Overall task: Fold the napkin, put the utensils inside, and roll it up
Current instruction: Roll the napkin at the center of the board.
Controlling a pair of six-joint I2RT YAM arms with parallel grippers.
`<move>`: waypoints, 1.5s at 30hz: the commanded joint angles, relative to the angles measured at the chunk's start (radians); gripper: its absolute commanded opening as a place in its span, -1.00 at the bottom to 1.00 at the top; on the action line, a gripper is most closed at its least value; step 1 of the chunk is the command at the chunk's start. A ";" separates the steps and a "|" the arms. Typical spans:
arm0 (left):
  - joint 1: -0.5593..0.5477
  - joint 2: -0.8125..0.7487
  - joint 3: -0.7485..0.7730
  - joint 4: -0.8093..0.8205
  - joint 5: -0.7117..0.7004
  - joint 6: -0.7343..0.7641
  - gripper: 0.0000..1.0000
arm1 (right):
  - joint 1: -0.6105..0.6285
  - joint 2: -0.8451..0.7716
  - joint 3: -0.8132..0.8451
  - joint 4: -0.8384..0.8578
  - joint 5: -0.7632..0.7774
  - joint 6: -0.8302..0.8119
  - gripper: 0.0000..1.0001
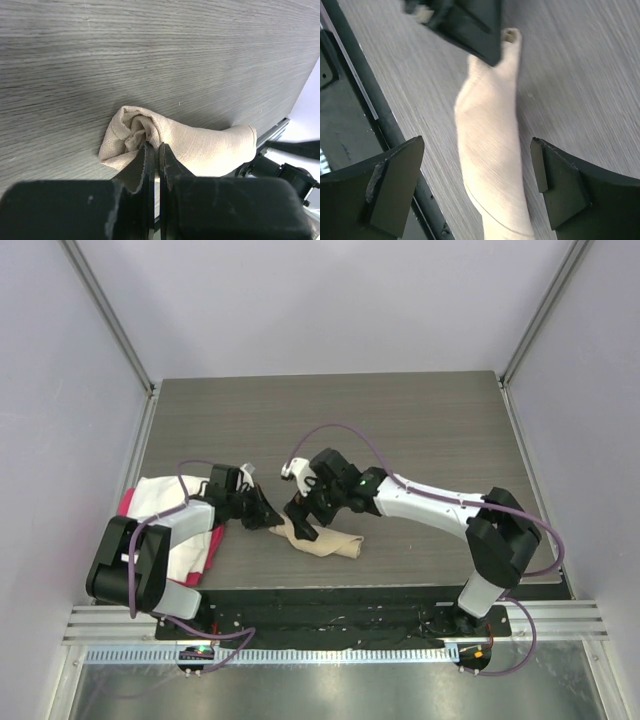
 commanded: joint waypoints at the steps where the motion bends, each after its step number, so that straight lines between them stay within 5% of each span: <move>1: -0.005 0.013 0.029 -0.058 -0.001 0.032 -1.00 | 0.047 0.014 -0.022 0.066 0.171 -0.087 0.93; 18: -0.005 0.059 0.070 -0.088 0.003 0.041 -1.00 | 0.142 0.148 0.002 0.018 0.256 -0.144 0.91; 21: -0.005 0.059 0.078 -0.094 0.003 0.044 -1.00 | 0.142 0.172 0.010 0.003 0.284 -0.139 0.79; 29: -0.005 0.045 0.102 -0.103 -0.004 0.043 -0.95 | 0.139 0.208 0.002 -0.016 0.367 -0.111 0.00; 35: 0.024 0.006 0.212 -0.190 -0.064 0.073 0.18 | 0.067 0.214 -0.010 -0.020 0.344 -0.016 -0.20; 41: 0.089 -0.030 0.315 -0.307 -0.113 0.118 0.74 | -0.045 0.211 -0.022 -0.025 0.431 0.094 -0.24; 45: 0.110 -0.068 0.360 -0.376 -0.148 0.151 0.88 | -0.155 0.208 -0.031 -0.026 0.500 0.204 -0.22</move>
